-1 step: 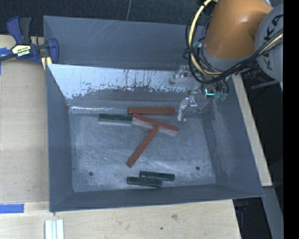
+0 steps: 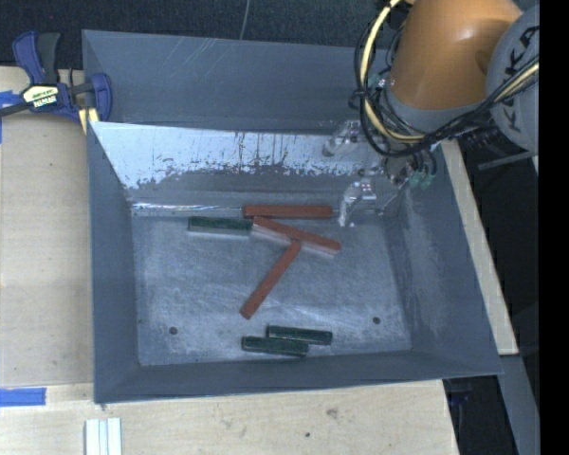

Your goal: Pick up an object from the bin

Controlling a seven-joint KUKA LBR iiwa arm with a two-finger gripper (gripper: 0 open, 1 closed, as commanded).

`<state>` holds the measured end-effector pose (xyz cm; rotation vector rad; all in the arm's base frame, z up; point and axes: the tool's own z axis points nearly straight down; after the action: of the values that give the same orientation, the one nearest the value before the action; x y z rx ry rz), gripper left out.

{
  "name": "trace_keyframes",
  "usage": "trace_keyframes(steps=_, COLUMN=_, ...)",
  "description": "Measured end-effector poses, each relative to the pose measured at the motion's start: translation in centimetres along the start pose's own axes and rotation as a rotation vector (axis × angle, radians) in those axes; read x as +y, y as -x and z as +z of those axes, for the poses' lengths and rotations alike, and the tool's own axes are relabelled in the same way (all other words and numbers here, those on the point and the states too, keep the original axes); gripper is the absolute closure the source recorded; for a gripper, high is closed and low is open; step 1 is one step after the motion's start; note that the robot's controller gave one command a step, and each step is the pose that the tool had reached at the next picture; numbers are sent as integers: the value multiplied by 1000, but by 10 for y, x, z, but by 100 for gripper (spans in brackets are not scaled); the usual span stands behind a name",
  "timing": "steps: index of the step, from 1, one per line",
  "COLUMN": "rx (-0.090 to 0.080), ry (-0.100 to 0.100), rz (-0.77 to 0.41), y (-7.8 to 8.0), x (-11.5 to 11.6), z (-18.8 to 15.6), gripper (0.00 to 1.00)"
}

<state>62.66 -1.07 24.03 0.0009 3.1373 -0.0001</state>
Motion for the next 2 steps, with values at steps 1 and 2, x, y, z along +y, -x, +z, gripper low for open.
trace_keyframes(steps=1, rx=-3, ry=-1, rz=-81, y=-8, x=29, z=75, gripper=0)
trace_keyframes(steps=2, rx=2, ry=1, rz=-249, y=-8, x=66, z=80, gripper=0)
